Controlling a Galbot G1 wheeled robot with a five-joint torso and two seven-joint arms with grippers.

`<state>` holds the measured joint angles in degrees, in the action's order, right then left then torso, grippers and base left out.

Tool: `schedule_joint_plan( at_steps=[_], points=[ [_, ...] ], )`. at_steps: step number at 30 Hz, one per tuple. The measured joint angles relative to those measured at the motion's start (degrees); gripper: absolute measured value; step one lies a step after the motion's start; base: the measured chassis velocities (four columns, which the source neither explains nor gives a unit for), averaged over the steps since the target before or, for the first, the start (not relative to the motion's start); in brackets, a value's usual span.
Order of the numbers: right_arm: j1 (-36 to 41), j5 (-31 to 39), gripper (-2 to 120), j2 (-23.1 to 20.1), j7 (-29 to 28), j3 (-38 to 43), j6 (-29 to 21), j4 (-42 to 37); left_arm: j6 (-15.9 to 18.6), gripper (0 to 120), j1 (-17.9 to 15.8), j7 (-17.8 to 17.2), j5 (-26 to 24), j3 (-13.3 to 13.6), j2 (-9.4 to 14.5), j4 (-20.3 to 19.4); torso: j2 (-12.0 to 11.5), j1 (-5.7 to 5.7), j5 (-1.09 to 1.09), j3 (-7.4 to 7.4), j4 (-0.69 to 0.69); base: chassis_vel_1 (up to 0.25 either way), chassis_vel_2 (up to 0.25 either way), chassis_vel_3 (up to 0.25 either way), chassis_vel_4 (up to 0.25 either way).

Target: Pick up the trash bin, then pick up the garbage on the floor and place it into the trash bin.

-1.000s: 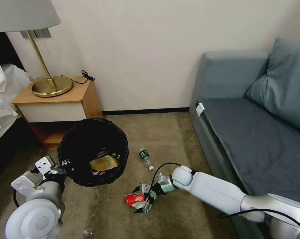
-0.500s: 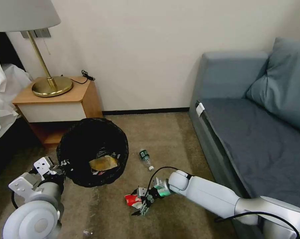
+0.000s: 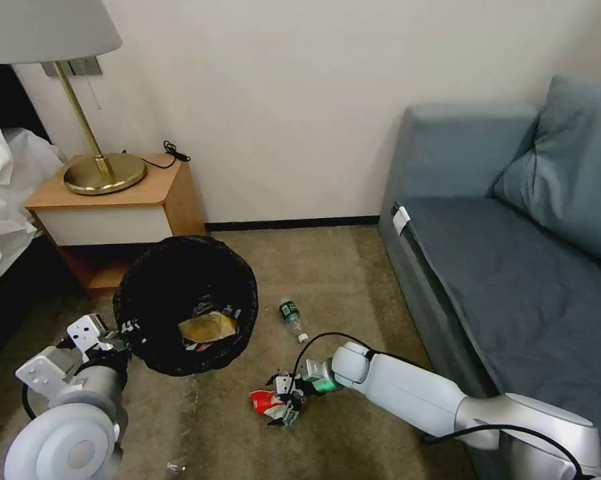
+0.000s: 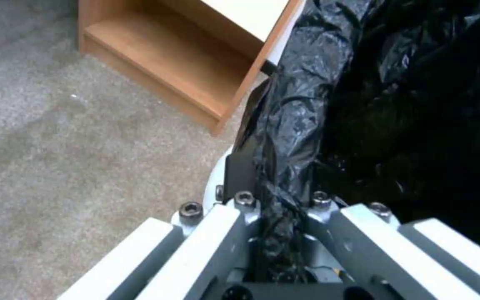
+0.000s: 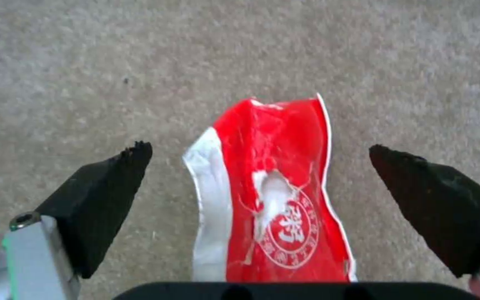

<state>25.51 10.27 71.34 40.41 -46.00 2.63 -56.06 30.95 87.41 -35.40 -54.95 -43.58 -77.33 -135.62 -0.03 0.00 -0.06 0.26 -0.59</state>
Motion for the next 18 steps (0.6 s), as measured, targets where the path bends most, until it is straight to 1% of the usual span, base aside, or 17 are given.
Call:
schedule_joint_plan(
  at_steps=[1,2,3,4,5,8,13,14,15,17,18],
  points=[
    [0.0,-0.4,96,0.0,0.1,0.1,0.0,0.1,0.0,1,0.0,0.0,-0.1,0.0,0.1,0.0,0.0,0.0,0.0,0.0,0.0,0.0,0.0,0.0,0.0],
    [0.0,-0.4,96,0.0,0.1,0.1,0.0,0.1,0.0,1,0.0,0.0,-0.1,0.0,0.1,0.0,0.0,0.0,0.0,0.0,0.0,0.0,0.0,0.0,0.0],
    [0.0,-0.8,93,0.0,0.2,0.2,0.0,0.4,0.0,1,-0.1,0.0,-0.2,0.0,0.3,0.0,0.0,0.0,0.0,0.0,0.0,0.0,0.0,0.0,0.0],
    [0.0,-0.8,93,0.0,0.2,0.2,0.0,0.4,0.0,1,-0.1,0.0,-0.2,0.0,0.3,0.0,0.0,0.0,0.0,0.0,0.0,0.0,0.0,0.0,0.0],
    [0.0,-0.9,89,0.0,0.1,0.3,0.0,0.5,0.0,1,-0.2,0.0,-0.3,-0.1,0.4,0.0,0.0,0.0,0.0,0.0,-0.01,0.0,0.0,0.0,0.0],
    [0.0,-1.5,85,0.1,-0.3,0.5,0.0,0.9,0.0,1,-0.2,0.0,-0.3,0.0,0.4,0.0,0.0,0.0,0.0,0.0,-0.01,0.0,0.0,0.0,0.0],
    [0.1,-3.2,84,0.6,-0.4,0.9,0.3,1.9,0.0,1,-0.3,0.0,-0.3,0.1,0.4,0.1,0.0,0.0,0.0,0.0,0.0,0.0,0.0,0.0,0.0],
    [0.3,-3.7,82,0.8,-0.5,1.1,0.5,2.6,0.0,1,-0.3,0.0,-0.3,0.1,0.5,0.1,0.0,0.0,0.0,0.0,0.0,0.0,0.0,0.0,0.0],
    [0.3,-3.7,82,0.8,-0.5,1.1,0.5,2.6,0.0,1,-0.3,0.0,-0.3,0.1,0.5,0.1,0.0,0.0,0.0,0.0,0.0,0.0,0.0,0.0,0.0],
    [0.6,-3.9,76,1.0,-0.9,1.2,0.5,3.6,-0.1,1,-0.2,0.0,-0.4,0.1,0.8,0.1,0.0,0.0,0.0,0.0,-0.01,0.0,0.0,0.0,0.0],
    [0.6,-3.9,76,1.0,-0.9,1.2,0.5,3.6,-0.1,1,-0.2,0.0,-0.4,0.1,0.8,0.1,0.0,0.0,0.0,0.0,-0.01,0.0,0.0,0.0,0.0]
  ],
)
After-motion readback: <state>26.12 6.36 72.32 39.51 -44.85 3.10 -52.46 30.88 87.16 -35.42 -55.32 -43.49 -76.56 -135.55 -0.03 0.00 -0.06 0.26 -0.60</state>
